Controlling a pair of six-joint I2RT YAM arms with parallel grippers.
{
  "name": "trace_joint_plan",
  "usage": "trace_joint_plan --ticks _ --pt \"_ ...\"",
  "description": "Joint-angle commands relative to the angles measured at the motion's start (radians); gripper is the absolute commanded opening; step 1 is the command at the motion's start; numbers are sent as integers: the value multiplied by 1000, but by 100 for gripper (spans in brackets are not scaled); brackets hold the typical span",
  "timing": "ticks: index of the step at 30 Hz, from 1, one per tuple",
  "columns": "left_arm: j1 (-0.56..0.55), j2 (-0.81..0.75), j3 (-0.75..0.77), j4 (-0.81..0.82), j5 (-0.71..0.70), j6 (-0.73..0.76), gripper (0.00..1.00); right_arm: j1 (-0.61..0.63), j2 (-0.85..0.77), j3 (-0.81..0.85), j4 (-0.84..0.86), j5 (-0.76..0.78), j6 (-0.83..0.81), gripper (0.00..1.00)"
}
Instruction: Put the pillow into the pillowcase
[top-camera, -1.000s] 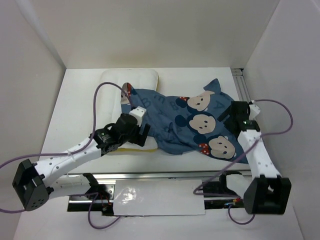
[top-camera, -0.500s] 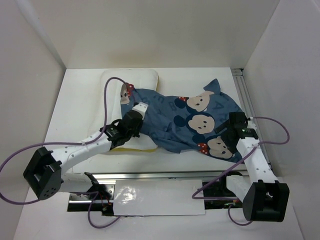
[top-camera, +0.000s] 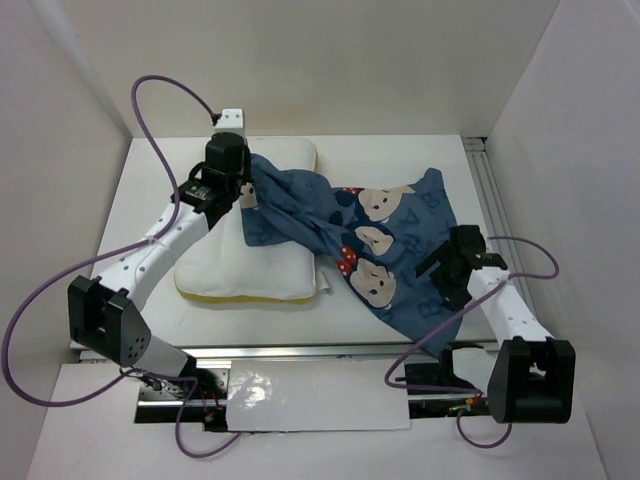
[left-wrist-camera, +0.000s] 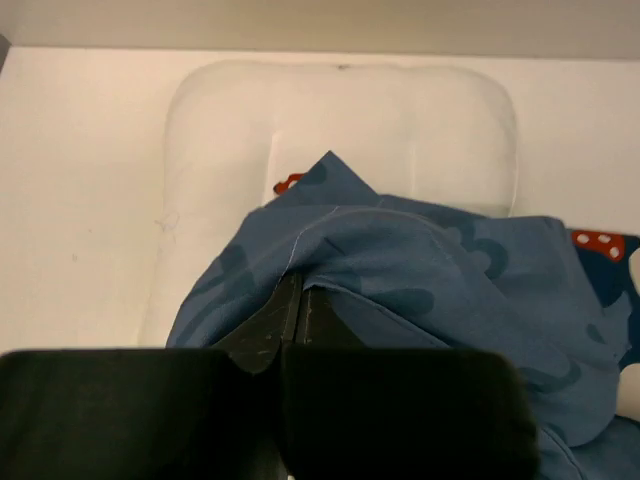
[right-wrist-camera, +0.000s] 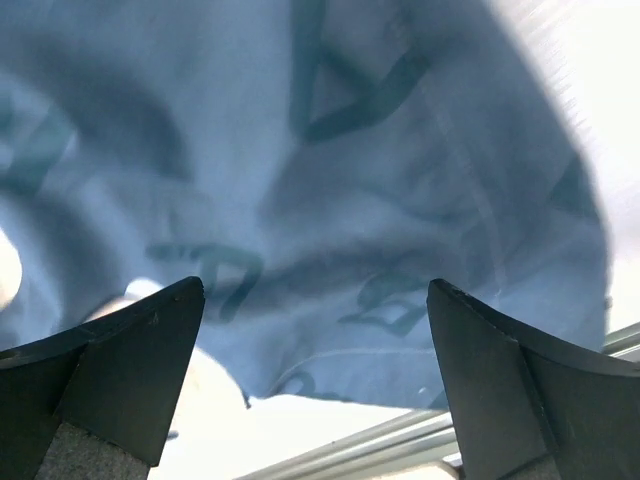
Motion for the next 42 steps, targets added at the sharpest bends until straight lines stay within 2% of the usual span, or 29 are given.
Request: trace_joint_plan --ticks 1,3,6,12,17,19,23,24,25,26,27,29,32,35,36,40,42 --pt "18 22 9 4 6 15 0 48 -67 -23 -63 -13 12 100" --pt "28 7 -31 37 28 15 0 80 -107 -52 -94 -26 38 95" --pt "51 -4 -31 38 28 15 0 162 -130 -113 -81 -37 81 95" --pt "70 -4 -21 6 19 6 0 332 -18 -149 -8 30 181 95" --pt "79 -13 -44 -5 19 6 0 378 89 -149 61 86 225 95" --pt "79 -22 -44 -5 19 6 0 390 142 -149 112 130 250 91" --pt "79 -32 -53 -5 19 -4 0 390 217 -149 213 187 270 73" --pt "79 -42 -62 -5 19 -4 0 390 246 -149 248 211 270 63" --pt "79 -42 -62 -5 29 -4 0 390 258 -149 248 211 270 63" --pt "79 -53 -71 -5 29 -4 0 401 269 -138 289 223 249 44" --pt "88 -53 -71 -5 29 -4 0 401 269 -138 311 224 229 31" --pt "88 -73 -82 -5 39 -4 0 412 278 -109 342 240 170 0" --pt "88 -84 -82 -5 39 -4 0 423 208 -52 312 349 94 0" --pt "88 -117 -71 -14 58 -4 0 423 101 87 250 412 -30 0" --pt "88 -137 -56 -14 68 -4 0 423 47 174 241 434 -104 0" --pt "79 -186 -13 -14 92 16 0 413 -27 446 147 519 -167 0" --pt "70 -225 30 -14 92 27 0 413 -47 617 65 653 -137 0"
